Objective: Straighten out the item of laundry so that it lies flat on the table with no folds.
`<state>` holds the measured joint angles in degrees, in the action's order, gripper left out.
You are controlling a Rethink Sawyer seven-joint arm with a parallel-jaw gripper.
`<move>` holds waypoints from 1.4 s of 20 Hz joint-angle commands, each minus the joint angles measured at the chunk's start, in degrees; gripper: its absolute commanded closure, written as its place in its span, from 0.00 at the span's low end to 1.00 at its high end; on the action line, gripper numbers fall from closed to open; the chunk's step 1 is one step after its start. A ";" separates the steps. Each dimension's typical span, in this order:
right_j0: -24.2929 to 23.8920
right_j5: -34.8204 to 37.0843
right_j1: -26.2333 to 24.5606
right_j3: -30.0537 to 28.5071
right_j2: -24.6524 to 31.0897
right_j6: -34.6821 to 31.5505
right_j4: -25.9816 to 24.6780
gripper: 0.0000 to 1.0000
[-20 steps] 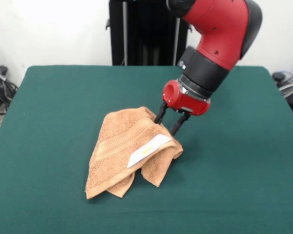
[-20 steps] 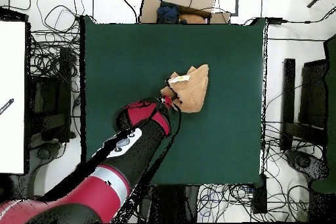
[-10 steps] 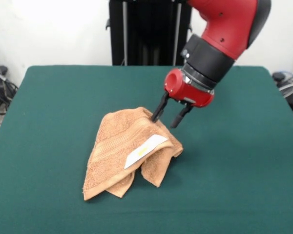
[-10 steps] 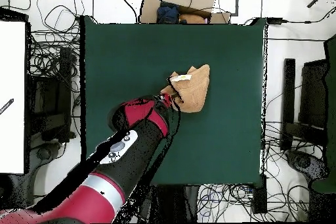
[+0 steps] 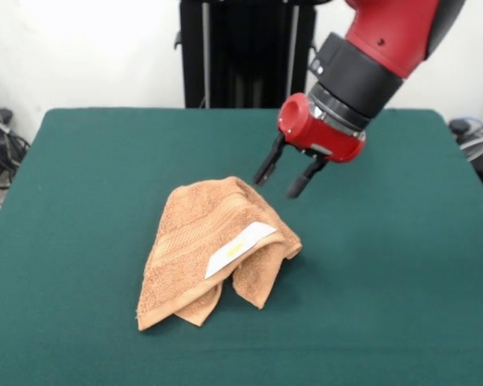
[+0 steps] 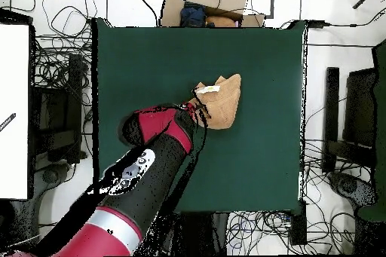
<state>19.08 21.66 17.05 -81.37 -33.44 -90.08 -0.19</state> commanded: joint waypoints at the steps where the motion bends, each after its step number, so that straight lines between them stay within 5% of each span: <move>1: -1.92 6.04 1.81 3.21 3.16 -6.23 -0.50 0.00; 12: -2.95 1.91 -6.55 8.73 2.41 -9.53 -0.76 0.00; 28: -4.12 -3.71 -11.28 9.78 3.20 -11.17 -0.32 0.00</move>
<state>16.83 22.09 9.20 -72.40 -33.85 -90.08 -0.20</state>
